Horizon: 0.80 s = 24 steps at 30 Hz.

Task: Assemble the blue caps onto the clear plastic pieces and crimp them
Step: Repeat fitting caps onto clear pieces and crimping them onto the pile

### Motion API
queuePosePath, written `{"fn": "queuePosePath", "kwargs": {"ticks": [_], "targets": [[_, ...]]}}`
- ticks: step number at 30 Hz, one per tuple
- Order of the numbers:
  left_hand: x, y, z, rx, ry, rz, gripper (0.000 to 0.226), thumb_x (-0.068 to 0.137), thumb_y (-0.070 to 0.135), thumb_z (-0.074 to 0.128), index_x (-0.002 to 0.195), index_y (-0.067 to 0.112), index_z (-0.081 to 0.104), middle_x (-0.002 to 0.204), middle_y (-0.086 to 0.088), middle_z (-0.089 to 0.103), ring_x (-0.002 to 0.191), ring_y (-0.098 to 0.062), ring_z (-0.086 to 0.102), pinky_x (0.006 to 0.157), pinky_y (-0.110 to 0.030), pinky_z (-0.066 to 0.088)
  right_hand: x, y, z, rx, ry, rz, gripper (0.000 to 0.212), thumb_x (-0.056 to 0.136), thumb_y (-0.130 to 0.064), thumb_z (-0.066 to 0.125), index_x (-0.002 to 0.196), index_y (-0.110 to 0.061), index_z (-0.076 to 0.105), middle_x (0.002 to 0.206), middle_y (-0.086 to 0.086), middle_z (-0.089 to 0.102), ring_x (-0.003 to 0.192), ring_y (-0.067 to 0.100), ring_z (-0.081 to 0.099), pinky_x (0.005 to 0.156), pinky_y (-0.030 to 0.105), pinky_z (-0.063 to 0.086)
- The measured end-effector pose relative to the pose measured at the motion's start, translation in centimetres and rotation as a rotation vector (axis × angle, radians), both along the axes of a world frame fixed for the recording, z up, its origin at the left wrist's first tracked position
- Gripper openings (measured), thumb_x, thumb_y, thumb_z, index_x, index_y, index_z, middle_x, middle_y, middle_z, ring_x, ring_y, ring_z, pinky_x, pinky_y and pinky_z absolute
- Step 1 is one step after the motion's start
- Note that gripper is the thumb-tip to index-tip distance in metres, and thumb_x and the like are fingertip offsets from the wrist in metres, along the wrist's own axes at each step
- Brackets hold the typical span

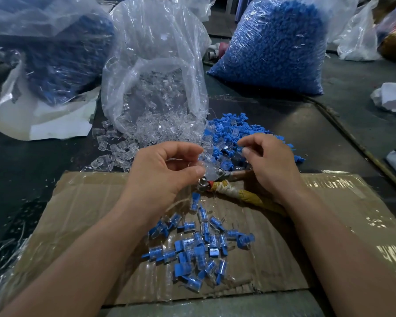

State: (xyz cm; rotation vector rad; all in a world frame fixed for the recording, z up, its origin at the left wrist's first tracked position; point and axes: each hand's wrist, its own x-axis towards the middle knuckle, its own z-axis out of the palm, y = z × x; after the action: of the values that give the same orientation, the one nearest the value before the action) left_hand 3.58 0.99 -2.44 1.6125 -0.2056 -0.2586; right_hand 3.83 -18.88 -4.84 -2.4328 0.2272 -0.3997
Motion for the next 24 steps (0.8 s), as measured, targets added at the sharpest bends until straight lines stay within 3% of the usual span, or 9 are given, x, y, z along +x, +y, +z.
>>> {"fn": "queuePosePath", "kwargs": {"ticks": [3, 9, 14, 18, 24], "targets": [[-0.1, 0.0, 0.1, 0.034, -0.019, -0.013, 0.025, 0.069, 0.002, 0.069, 0.082, 0.023, 0.067, 0.077, 0.007, 0.068, 0.064, 0.005, 0.063, 0.054, -0.004, 0.045, -0.4, 0.3, 0.6, 0.095, -0.066, 0.012, 0.021, 0.088, -0.007, 0.059, 0.092, -0.028, 0.060, 0.091, -0.011, 0.058, 0.083, -0.002, 0.054, 0.072, 0.007, 0.043], [-0.2, 0.1, 0.3, -0.054, 0.015, -0.008, 0.022, 0.059, 0.014, 0.068, 0.079, 0.024, 0.070, 0.073, -0.009, 0.066, 0.058, -0.011, 0.063, 0.050, -0.015, 0.051, -2.2, 1.9, 2.2, 0.311, -0.183, 0.103, 0.038, 0.080, 0.000, 0.065, 0.080, -0.037, 0.058, 0.080, -0.017, 0.063, 0.078, 0.001, 0.063, 0.071, 0.011, 0.050], [0.0, 0.0, -0.2, -0.079, 0.033, 0.001, 0.031, 0.075, -0.003, 0.064, 0.085, 0.025, 0.070, 0.076, -0.006, 0.072, 0.072, -0.015, 0.069, 0.059, -0.015, 0.053, -3.4, 3.9, 2.6, 0.389, -0.250, 0.245, 0.035, 0.077, 0.002, 0.069, 0.080, -0.032, 0.061, 0.071, -0.018, 0.064, 0.068, 0.003, 0.061, 0.065, 0.013, 0.049], [0.0, -0.1, -0.4, -0.031, 0.005, 0.020, 0.025, 0.076, -0.002, 0.065, 0.086, 0.021, 0.064, 0.073, -0.004, 0.072, 0.070, -0.018, 0.070, 0.059, -0.022, 0.056, -3.7, 4.6, 2.5, 0.378, -0.248, 0.288, 0.030, 0.077, 0.000, 0.069, 0.080, -0.029, 0.060, 0.071, -0.008, 0.063, 0.067, 0.005, 0.061, 0.064, 0.017, 0.052], [-0.3, -0.3, -0.1, 0.029, -0.113, 0.042, 0.017, 0.072, -0.002, 0.071, 0.073, 0.015, 0.066, 0.068, -0.007, 0.070, 0.065, -0.024, 0.068, 0.059, -0.028, 0.058, -3.6, 5.3, 2.1, 0.270, -0.268, 0.283, 0.035, 0.076, -0.002, 0.070, 0.077, -0.034, 0.056, 0.071, -0.010, 0.061, 0.067, 0.005, 0.060, 0.062, 0.012, 0.049]]}}
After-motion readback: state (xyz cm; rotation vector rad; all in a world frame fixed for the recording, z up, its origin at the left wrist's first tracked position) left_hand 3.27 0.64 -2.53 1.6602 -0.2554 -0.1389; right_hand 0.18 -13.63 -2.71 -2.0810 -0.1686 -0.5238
